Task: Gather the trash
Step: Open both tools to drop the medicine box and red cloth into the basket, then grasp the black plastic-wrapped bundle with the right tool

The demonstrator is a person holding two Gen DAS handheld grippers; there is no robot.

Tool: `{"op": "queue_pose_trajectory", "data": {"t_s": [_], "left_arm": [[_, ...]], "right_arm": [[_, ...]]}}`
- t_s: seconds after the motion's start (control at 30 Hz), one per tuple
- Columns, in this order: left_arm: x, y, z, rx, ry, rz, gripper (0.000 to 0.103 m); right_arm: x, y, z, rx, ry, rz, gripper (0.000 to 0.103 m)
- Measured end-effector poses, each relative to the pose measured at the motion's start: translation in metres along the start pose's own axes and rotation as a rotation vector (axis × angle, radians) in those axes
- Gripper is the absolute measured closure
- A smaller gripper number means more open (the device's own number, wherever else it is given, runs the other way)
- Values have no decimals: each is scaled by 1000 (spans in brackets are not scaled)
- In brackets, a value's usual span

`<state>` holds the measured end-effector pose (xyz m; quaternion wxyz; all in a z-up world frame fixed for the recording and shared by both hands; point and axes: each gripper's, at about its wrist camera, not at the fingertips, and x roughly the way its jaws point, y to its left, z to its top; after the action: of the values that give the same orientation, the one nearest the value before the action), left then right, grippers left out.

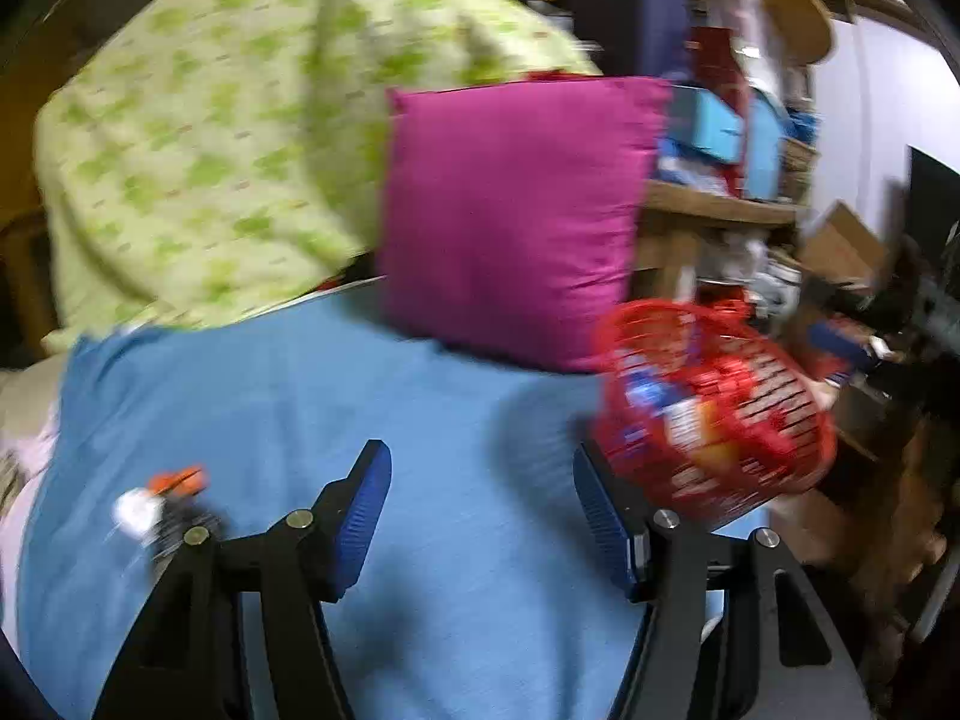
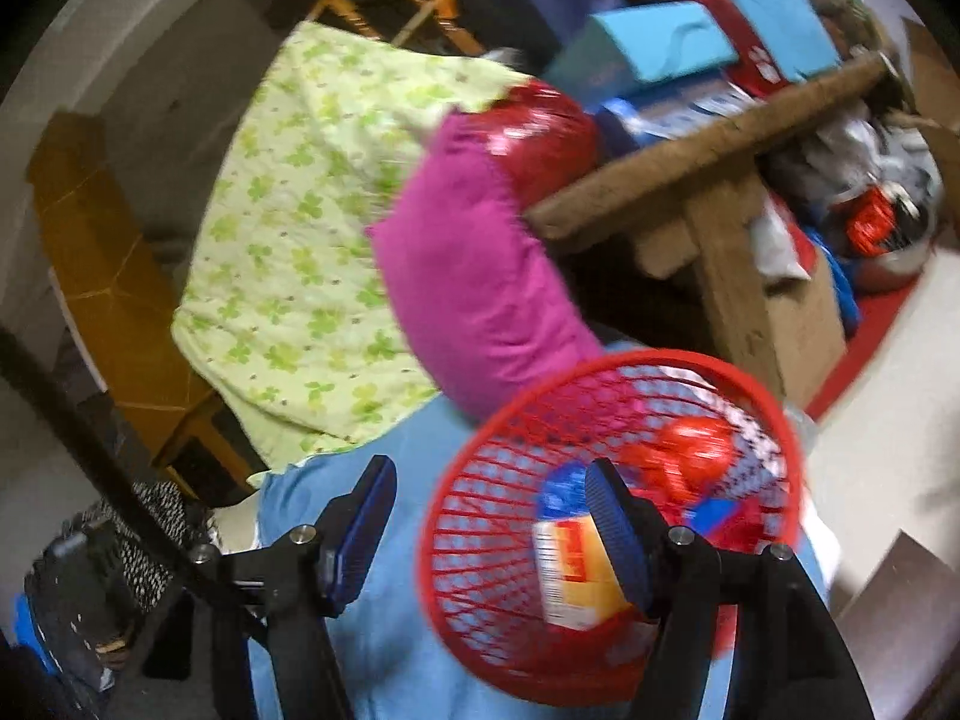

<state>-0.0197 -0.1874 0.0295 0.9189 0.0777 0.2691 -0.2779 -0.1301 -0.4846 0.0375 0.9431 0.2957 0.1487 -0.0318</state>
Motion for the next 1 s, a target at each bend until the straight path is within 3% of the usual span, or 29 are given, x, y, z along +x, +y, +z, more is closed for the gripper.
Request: {"op": "queue_pose_trajectory", "data": {"t_s": [0.23, 0.47, 0.63, 1.0], "left_arm": [[-31, 110, -62, -121, 26, 234, 38], [-51, 212, -111, -313, 54, 401, 38], [-52, 248, -126, -381, 40, 431, 38], [-24, 267, -132, -390, 73, 361, 38]], "right_arm": [[37, 74, -24, -124, 80, 84, 33], [100, 145, -76, -234, 285, 162, 33], [147, 185, -112, -285, 439, 213, 33], [267, 251, -182, -260, 717, 300, 35]]}}
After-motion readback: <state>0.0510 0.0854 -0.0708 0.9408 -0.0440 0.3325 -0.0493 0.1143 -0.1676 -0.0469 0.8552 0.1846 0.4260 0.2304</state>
